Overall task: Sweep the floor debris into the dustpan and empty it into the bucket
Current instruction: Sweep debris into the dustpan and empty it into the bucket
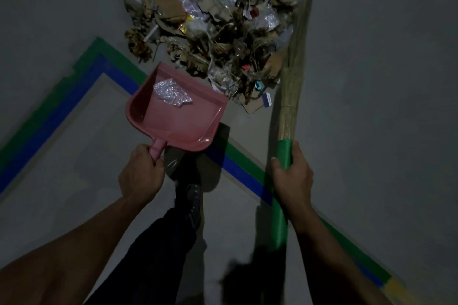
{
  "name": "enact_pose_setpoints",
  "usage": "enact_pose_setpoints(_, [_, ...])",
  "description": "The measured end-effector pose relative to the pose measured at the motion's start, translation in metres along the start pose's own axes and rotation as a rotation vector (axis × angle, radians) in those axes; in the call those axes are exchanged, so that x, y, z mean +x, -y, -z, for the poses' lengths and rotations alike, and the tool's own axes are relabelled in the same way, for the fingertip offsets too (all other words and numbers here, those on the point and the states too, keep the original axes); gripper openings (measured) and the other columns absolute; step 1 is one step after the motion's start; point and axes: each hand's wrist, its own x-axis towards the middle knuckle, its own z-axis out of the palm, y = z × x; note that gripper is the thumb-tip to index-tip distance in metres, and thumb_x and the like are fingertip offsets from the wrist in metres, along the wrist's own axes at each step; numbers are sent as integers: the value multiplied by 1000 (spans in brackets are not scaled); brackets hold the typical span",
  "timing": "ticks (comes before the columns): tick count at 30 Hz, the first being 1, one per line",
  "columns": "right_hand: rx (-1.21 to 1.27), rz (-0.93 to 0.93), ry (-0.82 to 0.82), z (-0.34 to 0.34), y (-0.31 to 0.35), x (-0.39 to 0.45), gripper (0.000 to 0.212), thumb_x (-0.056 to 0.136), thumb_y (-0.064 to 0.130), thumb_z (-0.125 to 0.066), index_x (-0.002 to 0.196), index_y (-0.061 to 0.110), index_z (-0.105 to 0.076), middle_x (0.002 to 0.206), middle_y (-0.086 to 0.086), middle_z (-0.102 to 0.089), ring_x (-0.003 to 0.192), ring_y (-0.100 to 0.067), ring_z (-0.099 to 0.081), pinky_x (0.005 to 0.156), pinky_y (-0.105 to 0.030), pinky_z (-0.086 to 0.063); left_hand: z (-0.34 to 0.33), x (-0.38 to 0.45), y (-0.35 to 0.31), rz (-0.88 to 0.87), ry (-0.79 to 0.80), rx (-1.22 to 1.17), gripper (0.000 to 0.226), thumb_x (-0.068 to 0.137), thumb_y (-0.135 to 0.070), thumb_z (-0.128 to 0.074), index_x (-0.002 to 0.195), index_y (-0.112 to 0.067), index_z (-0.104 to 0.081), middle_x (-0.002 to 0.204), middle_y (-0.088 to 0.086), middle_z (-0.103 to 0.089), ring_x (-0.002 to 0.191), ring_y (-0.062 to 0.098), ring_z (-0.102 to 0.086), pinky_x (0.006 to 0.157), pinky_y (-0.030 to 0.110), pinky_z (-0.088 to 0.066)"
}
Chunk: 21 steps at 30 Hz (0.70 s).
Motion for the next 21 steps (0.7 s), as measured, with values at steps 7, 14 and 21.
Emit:
enact_pose_setpoints(7, [-387, 177, 72, 40, 44, 18, 71, 95, 28, -55, 156, 24, -19, 115, -13, -59, 90, -24, -53, 71, -29, -38, 33, -8, 5, 15, 56, 12, 27, 93, -26, -55, 110, -6, -51, 109, 18, -57, 94, 38, -59, 73, 40, -43])
enact_pose_setpoints(14, [-509, 377, 72, 47, 66, 68, 70, 96, 29, -54, 155, 22, -19, 117, -18, -56, 99, -34, -55, 74, -36, -41, 28, -2, 1, 38, 58, 15, 20, 90, -25, -56, 99, -8, -51, 101, 17, -57, 90, 38, -59, 68, 37, -40])
enact_pose_setpoints(21, [-564, 412, 88, 29, 63, 157, 71, 96, 28, -54, 156, 24, -17, 123, -21, -54, 106, -39, -53, 77, -36, -36, -20, 25, -4, 16, 56, 49, 19, 86, -22, -58, 98, -7, -56, 96, 15, -59, 88, 35, -59, 63, 32, -35])
